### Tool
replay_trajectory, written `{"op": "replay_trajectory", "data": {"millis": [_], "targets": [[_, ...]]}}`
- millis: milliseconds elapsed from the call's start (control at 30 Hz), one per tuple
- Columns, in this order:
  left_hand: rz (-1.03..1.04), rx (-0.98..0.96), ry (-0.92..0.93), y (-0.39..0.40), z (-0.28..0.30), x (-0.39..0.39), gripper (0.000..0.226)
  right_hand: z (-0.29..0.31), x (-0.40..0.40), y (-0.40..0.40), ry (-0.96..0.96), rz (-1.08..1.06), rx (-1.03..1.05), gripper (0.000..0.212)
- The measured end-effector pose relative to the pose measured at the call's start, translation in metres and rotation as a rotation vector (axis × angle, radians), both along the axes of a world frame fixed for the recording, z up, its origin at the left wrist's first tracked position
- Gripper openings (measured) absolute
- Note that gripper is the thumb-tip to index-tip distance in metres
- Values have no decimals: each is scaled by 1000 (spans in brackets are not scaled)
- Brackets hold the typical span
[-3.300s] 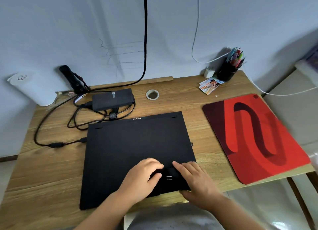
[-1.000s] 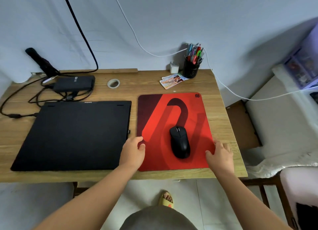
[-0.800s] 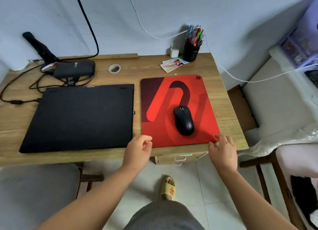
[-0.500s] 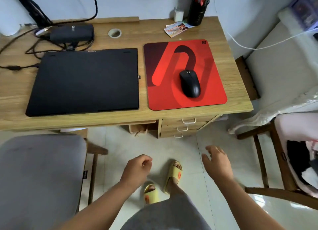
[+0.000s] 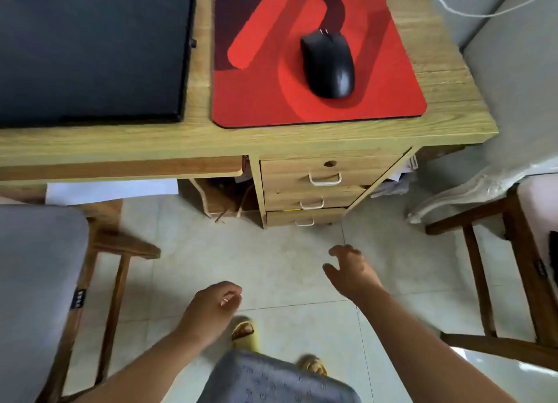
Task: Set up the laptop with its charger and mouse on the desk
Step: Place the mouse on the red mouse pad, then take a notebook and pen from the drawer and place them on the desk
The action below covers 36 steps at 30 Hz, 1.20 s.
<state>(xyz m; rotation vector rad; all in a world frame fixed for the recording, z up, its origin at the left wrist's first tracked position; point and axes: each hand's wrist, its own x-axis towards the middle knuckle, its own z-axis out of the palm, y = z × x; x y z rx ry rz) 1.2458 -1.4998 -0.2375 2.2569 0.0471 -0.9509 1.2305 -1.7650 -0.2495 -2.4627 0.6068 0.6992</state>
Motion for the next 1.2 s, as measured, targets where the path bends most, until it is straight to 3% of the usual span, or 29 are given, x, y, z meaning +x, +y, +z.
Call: {"op": "replay_trajectory", "data": {"millis": [300, 433, 500, 600, 767, 933, 1067, 1200], "targets": [[-29, -125, -320, -73, -156, 60, 11, -138, 73, -39, -479, 137, -112, 40], [-57, -148, -521, -89, -196, 83, 49, -189, 91, -47, -635, 235, -284, 36], [-104, -124, -666, -93, -210, 92, 50, -213, 95, -48, -696, 257, -350, 32], [-140, -83, -809, -102, -222, 102, 36, -237, 99, -49, -779, 234, -396, 28], [-149, -31, -977, -110, -230, 107, 45, -246, 109, -52, -887, 203, -403, 30], [-204, 5, -1181, -112, -205, 105, 38, -240, 86, -44, -920, 183, -372, 35], [-260, 81, -1077, -118, -190, 106, 45, -226, 52, -39, -946, 213, -344, 37], [-230, 32, -999, -118, -180, 92, 45, -197, 30, -52, -1130, 156, -272, 38]]}}
